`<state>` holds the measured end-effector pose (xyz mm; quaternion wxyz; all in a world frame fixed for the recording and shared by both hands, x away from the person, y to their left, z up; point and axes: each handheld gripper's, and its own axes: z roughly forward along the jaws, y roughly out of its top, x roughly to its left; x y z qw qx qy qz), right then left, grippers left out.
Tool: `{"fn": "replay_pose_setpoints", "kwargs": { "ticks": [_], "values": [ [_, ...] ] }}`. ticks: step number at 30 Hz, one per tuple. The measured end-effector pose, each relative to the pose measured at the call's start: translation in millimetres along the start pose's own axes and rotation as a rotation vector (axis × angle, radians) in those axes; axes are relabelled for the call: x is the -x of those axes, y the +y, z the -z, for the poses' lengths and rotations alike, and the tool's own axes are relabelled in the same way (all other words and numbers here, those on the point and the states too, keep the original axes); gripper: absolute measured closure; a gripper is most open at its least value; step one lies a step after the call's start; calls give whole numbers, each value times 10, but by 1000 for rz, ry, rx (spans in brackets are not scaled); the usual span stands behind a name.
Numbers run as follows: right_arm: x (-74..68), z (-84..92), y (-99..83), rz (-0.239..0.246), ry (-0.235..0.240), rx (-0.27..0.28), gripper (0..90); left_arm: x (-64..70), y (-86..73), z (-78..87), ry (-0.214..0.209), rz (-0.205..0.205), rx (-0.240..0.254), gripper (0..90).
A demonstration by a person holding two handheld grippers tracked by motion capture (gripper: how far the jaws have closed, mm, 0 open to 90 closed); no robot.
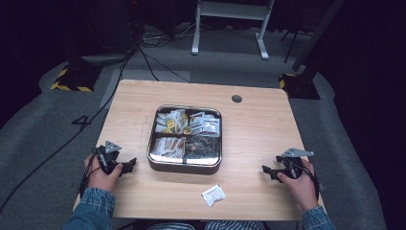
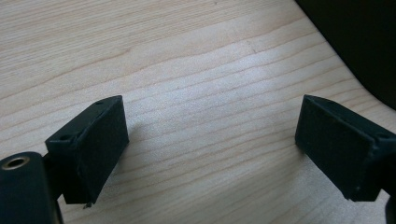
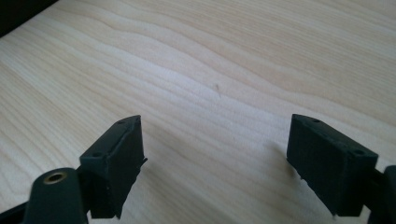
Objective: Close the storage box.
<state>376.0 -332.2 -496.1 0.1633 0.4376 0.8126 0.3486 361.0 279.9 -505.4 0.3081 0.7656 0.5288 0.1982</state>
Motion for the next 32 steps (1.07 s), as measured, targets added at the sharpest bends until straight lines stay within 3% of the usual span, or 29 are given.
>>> {"fn": "replay_pose_setpoints", "kwargs": {
  "ticks": [10,15,21,32],
  "values": [
    [-72,69,-164,40,-29,15,148,0,0,0,0,0,0,98],
    [-134,29,-165,15,-59,25,80,-1,0,1,0,-1,-1,98],
    [-152,9,-155,27,-42,5,14,1,-1,1,1,-1,0,98],
    [-153,6,-154,29,-41,3,11,5,-3,1,-2,-1,1,97]
  ]
}}
